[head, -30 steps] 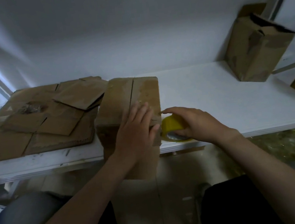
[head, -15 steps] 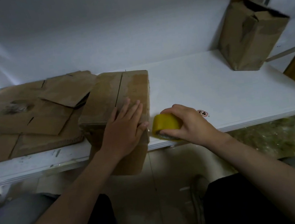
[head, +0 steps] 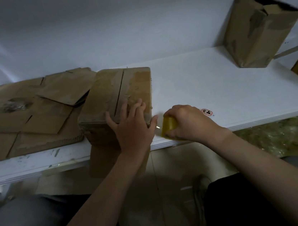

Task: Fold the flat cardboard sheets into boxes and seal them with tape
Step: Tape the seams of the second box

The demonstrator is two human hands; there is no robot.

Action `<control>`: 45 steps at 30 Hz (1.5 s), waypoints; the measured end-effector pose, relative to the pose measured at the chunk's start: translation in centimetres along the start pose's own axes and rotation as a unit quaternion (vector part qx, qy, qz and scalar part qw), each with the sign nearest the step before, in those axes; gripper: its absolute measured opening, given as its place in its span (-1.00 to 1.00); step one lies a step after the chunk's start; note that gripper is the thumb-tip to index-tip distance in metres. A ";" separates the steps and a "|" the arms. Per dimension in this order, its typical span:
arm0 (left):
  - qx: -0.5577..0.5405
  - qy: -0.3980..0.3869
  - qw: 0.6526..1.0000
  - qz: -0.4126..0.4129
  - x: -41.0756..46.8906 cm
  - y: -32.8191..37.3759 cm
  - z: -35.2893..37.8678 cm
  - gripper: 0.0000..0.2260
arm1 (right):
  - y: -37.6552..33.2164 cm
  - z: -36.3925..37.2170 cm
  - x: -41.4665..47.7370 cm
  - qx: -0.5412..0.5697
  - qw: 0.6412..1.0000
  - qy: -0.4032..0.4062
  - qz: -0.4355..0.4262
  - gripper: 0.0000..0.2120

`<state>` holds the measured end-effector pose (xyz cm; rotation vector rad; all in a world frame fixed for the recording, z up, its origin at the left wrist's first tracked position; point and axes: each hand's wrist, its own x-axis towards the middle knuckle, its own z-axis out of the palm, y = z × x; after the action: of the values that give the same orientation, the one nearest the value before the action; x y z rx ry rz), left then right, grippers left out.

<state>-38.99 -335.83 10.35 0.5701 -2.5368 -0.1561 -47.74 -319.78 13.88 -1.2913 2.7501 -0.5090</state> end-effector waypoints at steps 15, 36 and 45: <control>-0.013 -0.140 0.971 0.194 1.1 -6.7 -1.9 -0.45 | 0.6 0.2 -0.6 0.121 0.992 -0.020 -0.007 -0.48; -0.227 -0.015 0.964 0.135 -0.6 -6.1 0.0 -0.65 | -0.7 -2.0 -1.7 0.099 0.995 0.001 -0.030 -0.35; -0.224 -0.031 0.963 0.146 2.0 -7.2 0.3 -0.76 | -1.9 0.6 -1.3 0.110 0.992 -0.003 -0.060 -0.48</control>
<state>-38.06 -343.22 9.51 0.0133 -2.4918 -0.6272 -45.40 -320.01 13.83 -1.4038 2.5347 -0.7903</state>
